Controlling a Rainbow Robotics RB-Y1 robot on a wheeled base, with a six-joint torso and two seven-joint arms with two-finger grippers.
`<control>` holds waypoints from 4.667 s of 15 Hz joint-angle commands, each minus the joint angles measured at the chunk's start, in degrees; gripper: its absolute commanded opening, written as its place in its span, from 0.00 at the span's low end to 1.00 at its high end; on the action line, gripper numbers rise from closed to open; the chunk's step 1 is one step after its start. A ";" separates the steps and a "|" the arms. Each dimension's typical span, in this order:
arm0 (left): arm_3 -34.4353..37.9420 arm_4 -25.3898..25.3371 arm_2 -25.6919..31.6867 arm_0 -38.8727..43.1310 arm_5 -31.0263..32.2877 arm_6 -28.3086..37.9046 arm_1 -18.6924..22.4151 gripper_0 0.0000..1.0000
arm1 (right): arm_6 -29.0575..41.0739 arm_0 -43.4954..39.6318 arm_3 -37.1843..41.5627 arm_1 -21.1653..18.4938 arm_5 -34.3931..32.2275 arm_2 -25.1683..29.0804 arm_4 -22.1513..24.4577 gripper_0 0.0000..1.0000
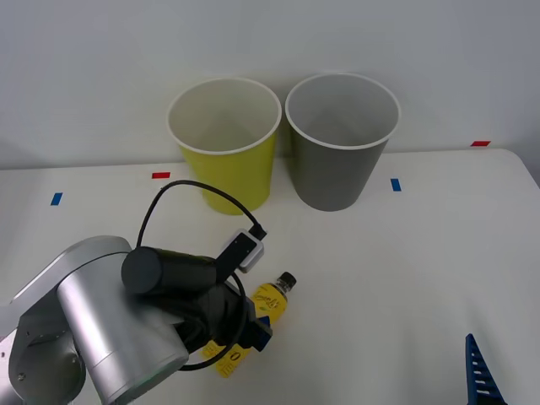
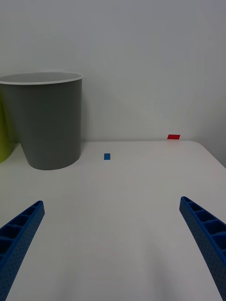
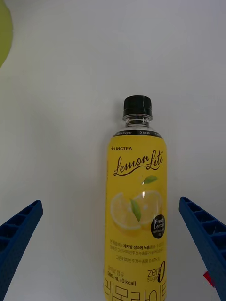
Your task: Put cans in the gray bin and PET bottles in the light green bin.
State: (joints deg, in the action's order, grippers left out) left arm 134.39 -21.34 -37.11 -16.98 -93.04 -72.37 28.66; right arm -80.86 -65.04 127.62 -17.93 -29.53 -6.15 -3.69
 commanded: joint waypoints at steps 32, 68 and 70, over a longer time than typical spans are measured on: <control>-15.21 1.04 -2.62 -4.82 -5.92 8.91 -10.64 1.00 | 0.00 0.00 0.00 0.00 0.00 0.00 0.00 1.00; -28.05 4.29 -2.62 -7.37 -6.10 3.73 -15.47 0.00 | 0.00 0.00 0.00 0.00 0.00 0.00 0.00 1.00; -27.87 4.29 -2.62 -7.37 -5.92 3.73 -15.39 0.00 | 0.00 0.00 0.00 0.00 0.00 0.00 0.00 1.00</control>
State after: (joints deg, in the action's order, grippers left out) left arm 106.38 -17.06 -39.72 -24.35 -99.08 -68.62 13.21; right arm -80.86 -65.04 127.62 -17.93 -29.53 -6.15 -3.69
